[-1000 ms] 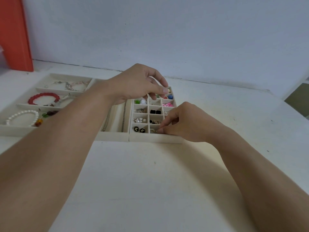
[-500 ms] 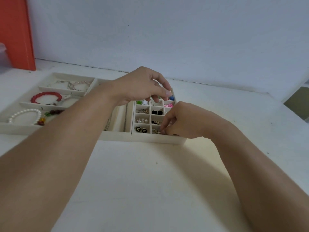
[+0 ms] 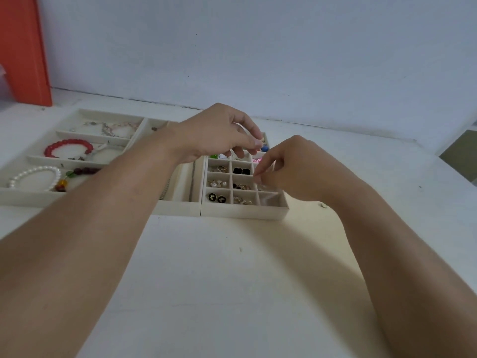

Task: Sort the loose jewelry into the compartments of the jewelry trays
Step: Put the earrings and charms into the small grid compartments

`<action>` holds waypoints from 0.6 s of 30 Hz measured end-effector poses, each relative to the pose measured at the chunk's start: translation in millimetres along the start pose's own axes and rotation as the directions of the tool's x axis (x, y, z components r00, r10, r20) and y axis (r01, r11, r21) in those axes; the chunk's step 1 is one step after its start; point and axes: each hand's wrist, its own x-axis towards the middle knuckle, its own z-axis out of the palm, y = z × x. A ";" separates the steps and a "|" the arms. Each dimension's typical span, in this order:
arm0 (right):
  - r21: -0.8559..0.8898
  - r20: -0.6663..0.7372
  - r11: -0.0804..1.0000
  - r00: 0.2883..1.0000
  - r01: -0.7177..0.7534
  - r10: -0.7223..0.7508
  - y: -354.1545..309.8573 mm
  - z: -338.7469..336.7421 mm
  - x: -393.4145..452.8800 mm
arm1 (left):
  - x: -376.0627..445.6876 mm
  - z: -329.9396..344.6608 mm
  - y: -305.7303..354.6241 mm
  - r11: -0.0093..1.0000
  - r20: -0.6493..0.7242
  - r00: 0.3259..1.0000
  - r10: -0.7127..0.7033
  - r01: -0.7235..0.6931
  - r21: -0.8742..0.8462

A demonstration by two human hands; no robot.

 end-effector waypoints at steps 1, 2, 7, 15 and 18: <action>0.020 -0.026 1.000 1.000 -0.007 0.008 3.6 -3.4 0.3 | 0.5 0.6 -0.6 1.000 -0.002 1.000 -0.002 0.002 -0.003; 0.043 -0.046 0.999 0.999 -0.015 0.017 7.3 -6.6 0.8 | 1.0 0.7 -1.1 1.000 -0.002 1.000 -0.004 0.004 -0.005; 0.150 -0.116 0.987 0.991 -0.052 0.070 29.0 -16.7 1.7 | 2.1 3.6 -2.8 1.000 0.001 1.000 -0.006 0.006 -0.001; 0.087 -0.041 0.983 0.985 -0.161 0.165 67.9 -39.7 -2.3 | 2.8 11.5 -6.9 1.000 -0.002 1.000 -0.002 0.002 0.015; -0.075 0.080 0.971 0.970 -0.225 0.231 80.5 -46.7 -6.7 | 3.4 13.9 -8.5 1.000 0.010 1.000 -0.011 0.011 0.019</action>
